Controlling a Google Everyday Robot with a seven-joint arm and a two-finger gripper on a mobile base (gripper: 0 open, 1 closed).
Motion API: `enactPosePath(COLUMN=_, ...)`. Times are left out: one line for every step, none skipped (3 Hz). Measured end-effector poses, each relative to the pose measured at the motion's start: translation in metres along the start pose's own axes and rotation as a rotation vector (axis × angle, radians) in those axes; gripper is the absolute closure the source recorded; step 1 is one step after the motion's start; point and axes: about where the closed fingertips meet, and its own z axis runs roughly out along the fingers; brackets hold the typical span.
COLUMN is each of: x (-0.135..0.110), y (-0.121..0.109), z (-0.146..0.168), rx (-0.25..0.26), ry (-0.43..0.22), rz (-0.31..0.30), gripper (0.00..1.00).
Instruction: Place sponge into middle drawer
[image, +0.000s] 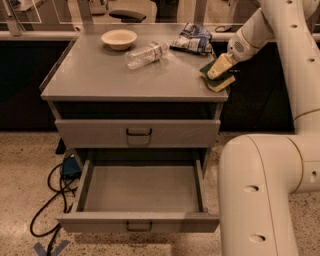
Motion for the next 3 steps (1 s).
enactPosePath(x=-0.003, y=-0.001, z=0.003, rx=0.005, ry=-0.007, rz=-0.002, gripper=0.89)
enactPosePath(x=-0.024, y=0.001, z=-0.013, rx=0.042, ry=-0.036, rz=-0.034, gripper=1.0)
enactPosePath(x=-0.05, y=0.012, z=-0.052, rx=0.093, ry=-0.061, rz=-0.084, gripper=1.0)
